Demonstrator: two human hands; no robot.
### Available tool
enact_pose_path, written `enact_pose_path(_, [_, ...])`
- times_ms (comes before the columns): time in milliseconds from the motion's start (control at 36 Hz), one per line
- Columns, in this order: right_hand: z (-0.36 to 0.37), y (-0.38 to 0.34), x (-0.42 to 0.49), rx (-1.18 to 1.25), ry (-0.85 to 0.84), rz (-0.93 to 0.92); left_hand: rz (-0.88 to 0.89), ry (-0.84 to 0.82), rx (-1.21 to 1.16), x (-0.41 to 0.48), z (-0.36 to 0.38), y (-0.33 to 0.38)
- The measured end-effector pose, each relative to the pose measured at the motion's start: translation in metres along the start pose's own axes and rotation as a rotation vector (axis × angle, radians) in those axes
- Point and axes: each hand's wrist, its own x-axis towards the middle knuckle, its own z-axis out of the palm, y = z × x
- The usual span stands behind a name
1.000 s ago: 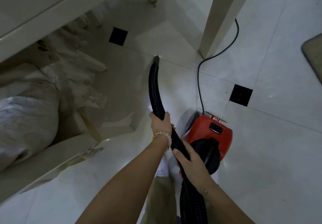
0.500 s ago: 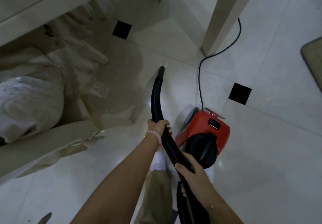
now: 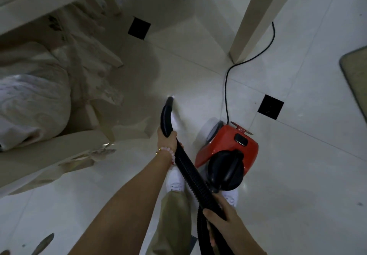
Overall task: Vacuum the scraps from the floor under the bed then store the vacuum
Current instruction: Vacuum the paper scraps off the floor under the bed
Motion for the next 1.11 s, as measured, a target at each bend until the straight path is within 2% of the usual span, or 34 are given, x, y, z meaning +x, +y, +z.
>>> enact_pose_path(111, [0.002,-0.002,0.004,-0.033,0.005,-0.006,0.063,0.159,0.078,0.008,-0.009,0.000])
enact_pose_path(222, [0.006,-0.006,0.012,-0.053,-0.027,-0.012,0.019,0.161,0.080,0.009,-0.023,0.006])
enact_pose_path(361, [0.009,-0.009,0.017,-0.100,-0.044,-0.062,-0.084,0.022,-0.052,0.017,-0.035,0.008])
enact_pose_path(584, [0.017,0.001,0.022,-0.123,-0.001,-0.039,-0.053,-0.033,-0.041,0.030,-0.037,0.002])
enact_pose_path(667, [0.019,0.004,0.030,-0.136,0.081,-0.018,-0.123,-0.145,-0.147,0.019,-0.032,0.013])
enact_pose_path(723, [0.020,0.003,0.039,-0.127,0.148,-0.016,-0.194,-0.227,-0.111,0.020,-0.024,0.013])
enact_pose_path(834, [0.021,-0.018,0.059,-0.057,0.186,-0.048,-0.211,-0.326,-0.088,0.010,0.002,0.018])
enact_pose_path(917, [0.017,-0.036,0.083,-0.086,0.211,-0.071,-0.176,-0.380,-0.140,0.009,0.026,0.024])
enact_pose_path(1028, [0.007,-0.055,0.116,-0.047,0.182,-0.101,-0.052,-0.295,-0.105,0.026,0.050,0.043])
enact_pose_path(1112, [0.000,-0.071,0.139,-0.063,0.198,-0.125,0.011,-0.309,-0.055,0.044,0.065,0.063])
